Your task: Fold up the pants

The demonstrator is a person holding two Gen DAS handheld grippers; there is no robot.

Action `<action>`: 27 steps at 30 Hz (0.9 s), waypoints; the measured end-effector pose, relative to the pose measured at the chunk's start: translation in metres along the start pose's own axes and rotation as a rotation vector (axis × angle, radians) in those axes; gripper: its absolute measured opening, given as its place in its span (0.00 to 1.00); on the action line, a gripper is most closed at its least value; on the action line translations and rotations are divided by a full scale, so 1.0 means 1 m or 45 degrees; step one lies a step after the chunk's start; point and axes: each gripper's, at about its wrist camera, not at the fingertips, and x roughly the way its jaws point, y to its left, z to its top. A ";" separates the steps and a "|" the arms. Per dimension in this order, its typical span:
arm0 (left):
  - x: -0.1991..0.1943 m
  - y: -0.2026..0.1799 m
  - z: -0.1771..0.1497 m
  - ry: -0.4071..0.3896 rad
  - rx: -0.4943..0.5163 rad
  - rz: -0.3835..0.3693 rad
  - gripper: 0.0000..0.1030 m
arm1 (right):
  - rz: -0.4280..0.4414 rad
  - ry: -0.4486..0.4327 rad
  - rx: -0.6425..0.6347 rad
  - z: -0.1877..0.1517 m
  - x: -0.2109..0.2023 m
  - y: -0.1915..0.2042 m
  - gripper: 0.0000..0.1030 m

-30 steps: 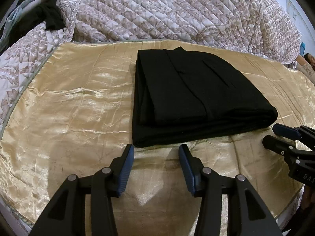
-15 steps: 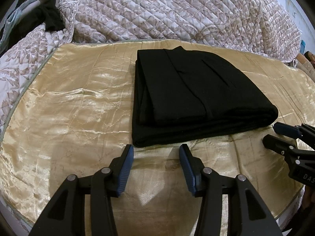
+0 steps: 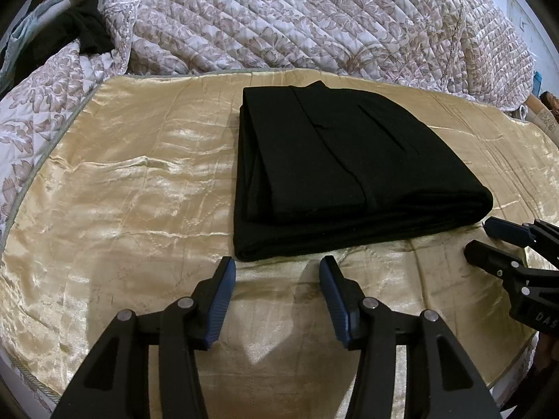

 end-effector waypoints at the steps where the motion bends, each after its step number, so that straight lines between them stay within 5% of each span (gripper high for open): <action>1: 0.000 0.000 0.000 0.000 -0.001 0.001 0.53 | 0.000 0.000 0.000 0.000 0.000 0.000 0.50; 27: 0.001 0.000 -0.001 0.003 0.006 0.011 0.56 | -0.005 -0.001 -0.005 0.000 0.001 0.001 0.51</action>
